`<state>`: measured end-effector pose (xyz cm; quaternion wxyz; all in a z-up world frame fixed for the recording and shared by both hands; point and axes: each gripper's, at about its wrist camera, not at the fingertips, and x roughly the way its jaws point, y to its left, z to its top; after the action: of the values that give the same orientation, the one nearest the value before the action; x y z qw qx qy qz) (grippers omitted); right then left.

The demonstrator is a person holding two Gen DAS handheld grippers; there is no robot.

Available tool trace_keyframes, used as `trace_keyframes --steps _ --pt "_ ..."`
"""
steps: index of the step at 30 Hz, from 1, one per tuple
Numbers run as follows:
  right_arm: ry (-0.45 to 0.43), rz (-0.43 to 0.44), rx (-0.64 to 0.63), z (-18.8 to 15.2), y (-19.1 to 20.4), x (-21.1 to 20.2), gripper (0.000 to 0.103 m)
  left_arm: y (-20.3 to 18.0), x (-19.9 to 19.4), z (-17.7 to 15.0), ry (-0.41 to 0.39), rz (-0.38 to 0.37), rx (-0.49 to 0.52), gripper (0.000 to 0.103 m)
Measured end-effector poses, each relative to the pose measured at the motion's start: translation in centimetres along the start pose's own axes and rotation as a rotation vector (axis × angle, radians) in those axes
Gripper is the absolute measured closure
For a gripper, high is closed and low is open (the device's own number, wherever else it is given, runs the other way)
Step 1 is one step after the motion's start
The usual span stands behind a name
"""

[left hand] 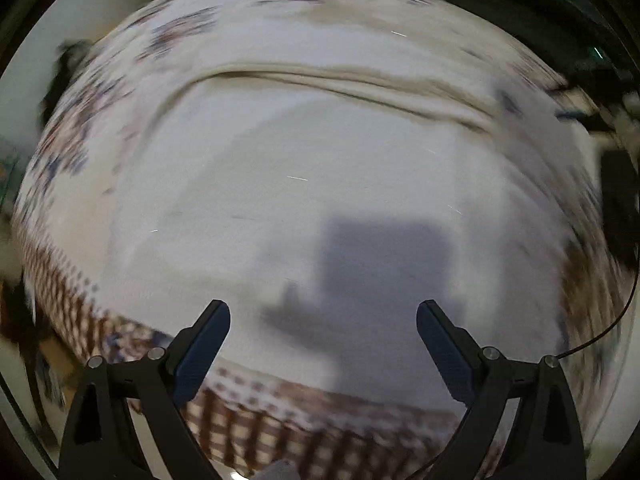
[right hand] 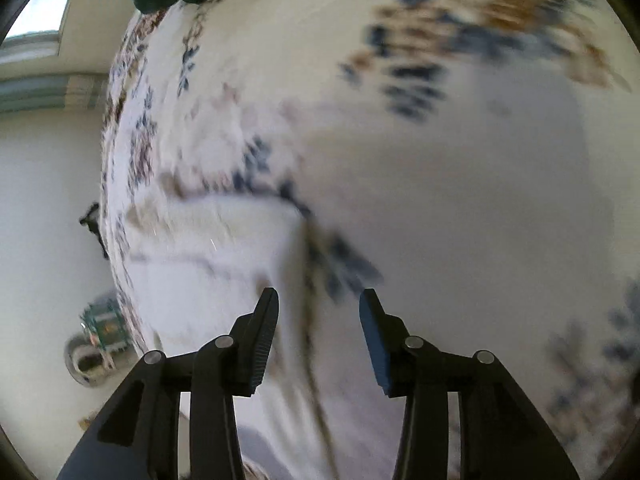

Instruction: Fold small clothes

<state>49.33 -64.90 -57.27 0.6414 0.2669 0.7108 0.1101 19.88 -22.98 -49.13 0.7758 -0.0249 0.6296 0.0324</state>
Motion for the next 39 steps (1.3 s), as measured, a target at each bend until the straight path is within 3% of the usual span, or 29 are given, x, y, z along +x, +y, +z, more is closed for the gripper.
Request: trace_keyframes --steps 6,8,9,10,11,13,17,21,23,24,25,27,29,30,32,35,39 --pt "0.026 -0.026 0.07 -4.9 -6.4 -3.1 0.059 -10.1 4.7 -3.5 0.084 -0.1 0.195 0.008" --pt "0.023 -0.015 0.08 -4.9 -7.0 -3.0 0.059 -13.3 7.6 -4.7 0.113 -0.1 0.263 0.024" --pt "0.012 0.059 0.102 -4.4 -8.0 -2.1 0.059 -14.7 9.1 -5.3 0.137 -0.076 0.297 0.054" --pt "0.012 0.059 0.102 -4.4 -8.0 -2.1 0.059 -15.4 10.0 -5.3 0.152 -0.041 0.314 0.071" --pt "0.01 0.084 0.101 -4.0 -8.1 -1.6 0.058 -15.7 10.6 -5.5 0.134 -0.001 0.325 0.073" --pt "0.005 0.123 0.09 -2.6 -7.5 -0.1 0.053 -15.2 10.3 -5.6 0.082 -0.007 0.295 0.1" --pt "0.012 0.208 0.084 1.2 -4.3 4.3 0.053 -14.2 8.0 -6.7 0.022 -0.06 0.282 0.101" --pt "0.06 0.262 0.095 5.1 -0.2 10.2 0.053 -14.4 6.7 -7.3 0.015 -0.079 0.294 0.102" --pt "0.079 0.271 0.089 5.4 0.5 11.0 0.054 -14.7 6.1 -7.2 0.011 -0.084 0.288 0.102" --pt "0.091 0.266 0.057 5.6 1.4 11.6 0.084 -14.7 5.9 -7.1 0.012 -0.087 0.287 0.102" --pt "0.085 0.205 -0.012 5.8 2.7 11.9 0.094 -14.9 5.6 -7.0 0.009 -0.089 0.29 0.102" --pt "0.045 0.1 -0.082 5.9 4.3 11.5 0.095 -14.9 5.1 -7.2 0.002 -0.096 0.295 0.102" --pt "-0.028 0.065 -0.057 6.8 4.2 10.1 0.096 -15.0 5.0 -8.1 0.003 -0.104 0.295 0.102" --pt "-0.031 0.075 0.0 7.8 3.4 9.9 0.096 -15.0 5.0 -8.1 0.007 -0.105 0.292 0.102" --pt "-0.02 0.069 -0.007 7.9 3.6 10.0 0.096 -14.1 4.7 -7.3 0.006 -0.11 0.272 0.102" --pt "0.025 0.01 -0.1 6.9 6.6 9.6 0.096 -11.8 3.0 -5.8 -0.015 -0.133 0.202 0.102" --pt "0.026 0.006 -0.135 6.1 8.8 7.5 0.095 -6.4 -1.1 -4.3 -0.066 -0.187 0.058 0.102"
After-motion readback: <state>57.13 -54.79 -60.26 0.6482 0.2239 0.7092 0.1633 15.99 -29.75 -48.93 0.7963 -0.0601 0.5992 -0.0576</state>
